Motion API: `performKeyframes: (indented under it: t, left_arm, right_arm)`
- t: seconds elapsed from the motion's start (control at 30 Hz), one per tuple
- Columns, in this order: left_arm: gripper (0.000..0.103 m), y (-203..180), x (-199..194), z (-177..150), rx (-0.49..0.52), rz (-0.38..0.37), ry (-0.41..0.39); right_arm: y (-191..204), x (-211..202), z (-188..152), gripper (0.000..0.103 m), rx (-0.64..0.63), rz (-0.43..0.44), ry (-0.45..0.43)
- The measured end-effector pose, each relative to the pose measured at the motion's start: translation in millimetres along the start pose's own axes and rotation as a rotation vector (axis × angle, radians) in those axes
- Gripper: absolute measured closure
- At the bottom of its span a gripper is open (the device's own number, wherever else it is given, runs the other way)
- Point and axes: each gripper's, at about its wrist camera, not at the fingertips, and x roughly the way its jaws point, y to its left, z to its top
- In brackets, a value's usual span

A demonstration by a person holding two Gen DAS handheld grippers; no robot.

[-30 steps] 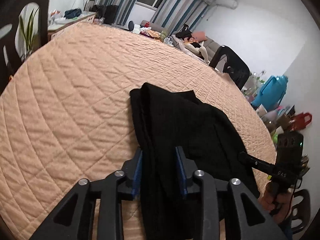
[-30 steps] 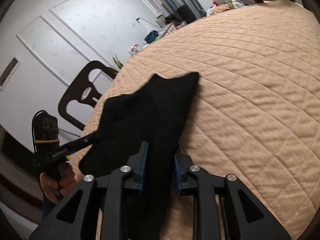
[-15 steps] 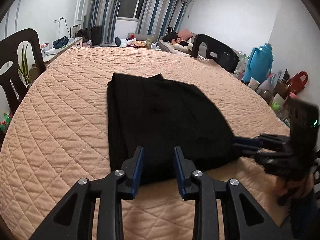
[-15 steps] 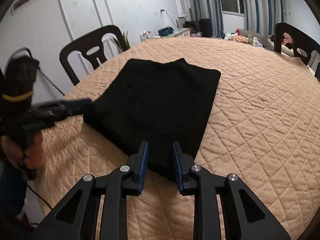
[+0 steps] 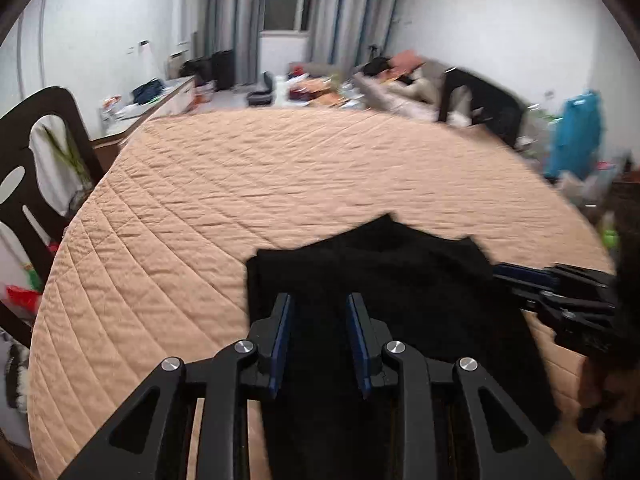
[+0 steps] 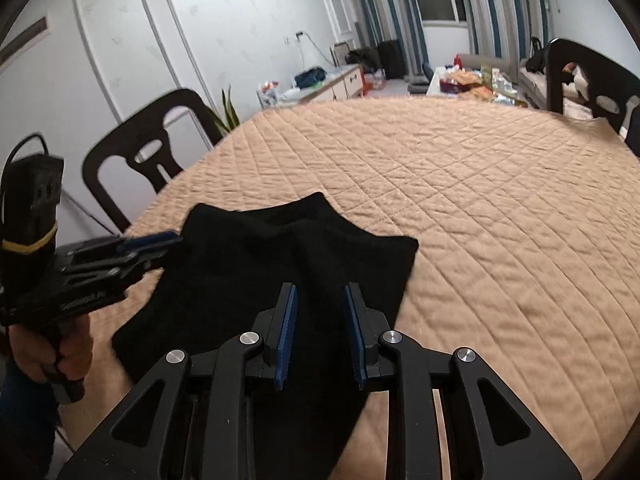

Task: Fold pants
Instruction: 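Lower the folded pants flat and open both grippers, pulling them back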

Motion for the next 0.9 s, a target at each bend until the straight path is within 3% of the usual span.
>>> performKeyframes:
  t: [0.07, 0.2, 0.3, 0.43, 0.63, 0.9]
  left_arm:
    - [0.07, 7, 13, 0, -0.028, -0.006, 0.005]
    - [0.07, 8, 4, -5, -0.033, 0.006, -0.004]
    - [0.071, 2, -15, -18, -0.015, 0.009, -0.016]
    - [0.071, -11, -44, -36, 0.0, -0.003, -0.053]
    - [0.071, -23, -71, -69, 0.016, 0.012, -0.061]
    - [0.07, -33, -74, -90, 0.033, 0.059, -0.087]
  right_arm:
    - [-11, 17, 2, 0.078, 0.02, -0.055, 0.043]
    - [-22, 16, 2, 0.08, 0.059, -0.06, 0.037]
    - [-11, -3, -8, 0.079, 0.045, -0.082, 0.02]
    - [16, -35, -30, 0.078, -0.019, -0.031, -0.019]
    - [46, -67, -68, 0.078, -0.095, -0.027, -0.043]
    - [42, -56, -86, 0.078, -0.119, -0.072, -0.014]
